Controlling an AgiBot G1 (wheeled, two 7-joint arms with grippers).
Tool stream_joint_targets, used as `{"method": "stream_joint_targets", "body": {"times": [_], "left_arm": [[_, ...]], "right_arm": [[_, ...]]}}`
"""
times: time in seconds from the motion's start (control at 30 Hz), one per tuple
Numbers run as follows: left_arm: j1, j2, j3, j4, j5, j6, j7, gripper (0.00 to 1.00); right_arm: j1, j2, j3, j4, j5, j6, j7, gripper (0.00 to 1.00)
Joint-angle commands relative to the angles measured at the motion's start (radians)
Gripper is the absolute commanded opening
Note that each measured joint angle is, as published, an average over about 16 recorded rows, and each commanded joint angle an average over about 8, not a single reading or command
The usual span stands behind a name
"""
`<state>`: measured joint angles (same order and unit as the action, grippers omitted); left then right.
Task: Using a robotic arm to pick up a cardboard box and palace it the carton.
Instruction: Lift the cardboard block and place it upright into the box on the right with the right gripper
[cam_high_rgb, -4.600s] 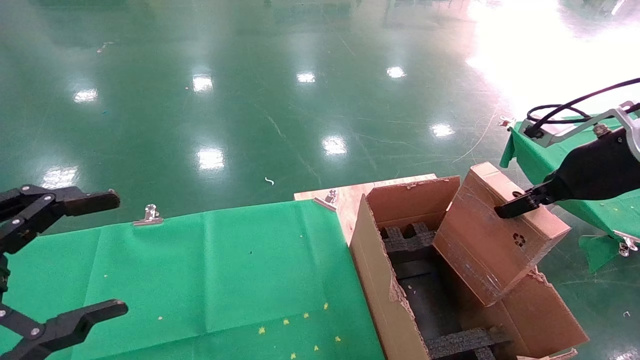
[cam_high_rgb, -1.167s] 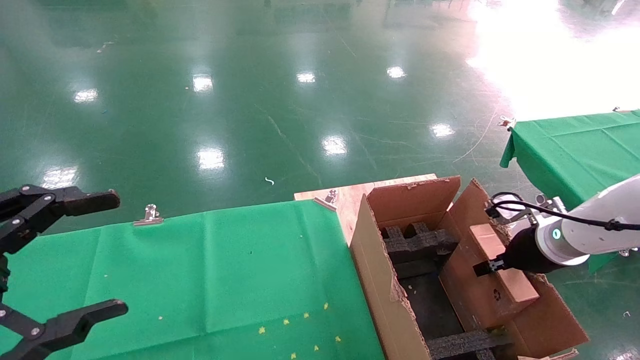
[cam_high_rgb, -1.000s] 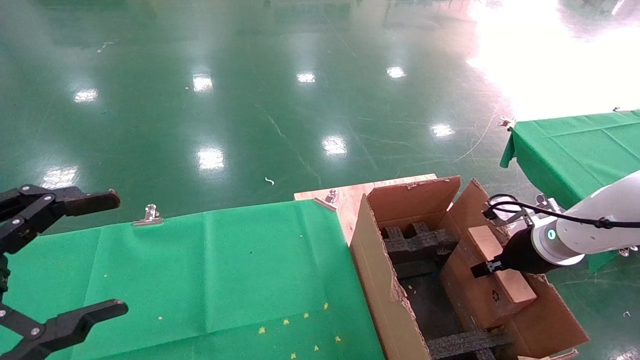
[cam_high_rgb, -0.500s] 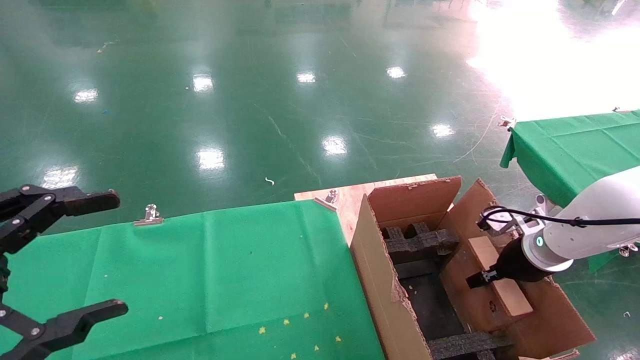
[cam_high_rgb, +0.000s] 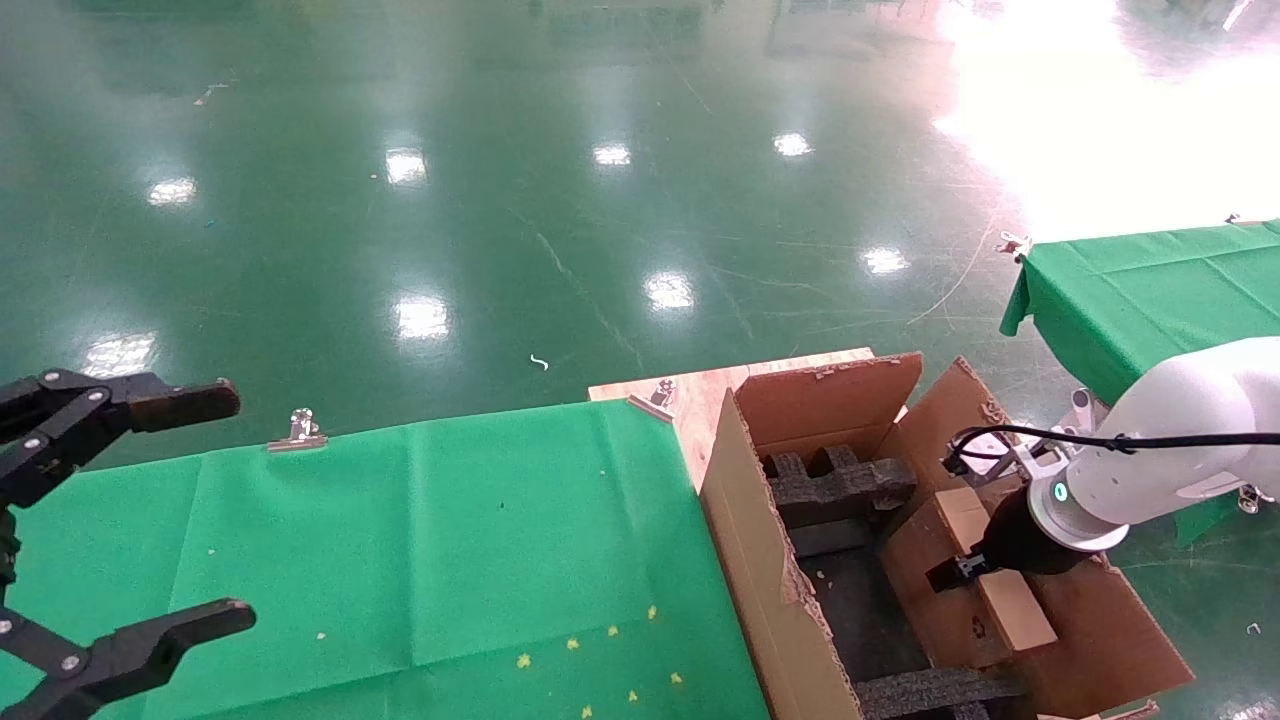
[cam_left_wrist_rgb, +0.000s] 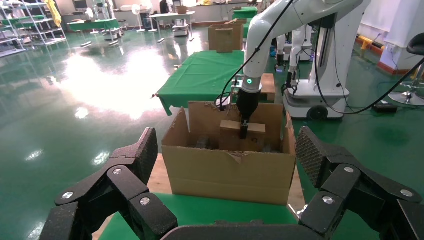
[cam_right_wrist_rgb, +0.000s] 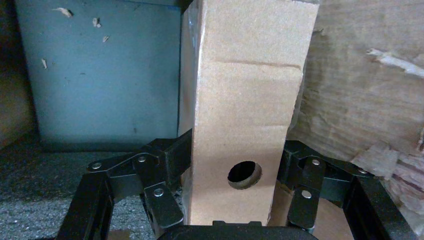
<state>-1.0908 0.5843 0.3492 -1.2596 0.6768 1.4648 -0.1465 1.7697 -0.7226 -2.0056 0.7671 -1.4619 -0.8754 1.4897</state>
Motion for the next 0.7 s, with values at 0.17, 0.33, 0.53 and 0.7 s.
{"method": "stream_joint_targets", "body": {"times": [0.17, 0.33, 0.53, 0.7], "left_arm": [[0.000, 0.000, 0.000, 0.000, 0.000, 0.000, 0.000, 1.00], [0.000, 0.000, 0.000, 0.000, 0.000, 0.000, 0.000, 1.00], [0.000, 0.000, 0.000, 0.000, 0.000, 0.000, 0.000, 1.00], [0.000, 0.000, 0.000, 0.000, 0.000, 0.000, 0.000, 1.00]], "right_arm": [[-0.006, -0.009, 0.004, -0.017, 0.011, -0.007, -0.014, 1.00], [-0.005, -0.007, 0.004, -0.013, 0.010, -0.007, -0.011, 1.00], [-0.003, -0.005, 0.003, -0.008, 0.008, -0.007, -0.008, 1.00], [-0.002, -0.003, 0.002, -0.006, 0.007, -0.007, -0.007, 1.00]]}}
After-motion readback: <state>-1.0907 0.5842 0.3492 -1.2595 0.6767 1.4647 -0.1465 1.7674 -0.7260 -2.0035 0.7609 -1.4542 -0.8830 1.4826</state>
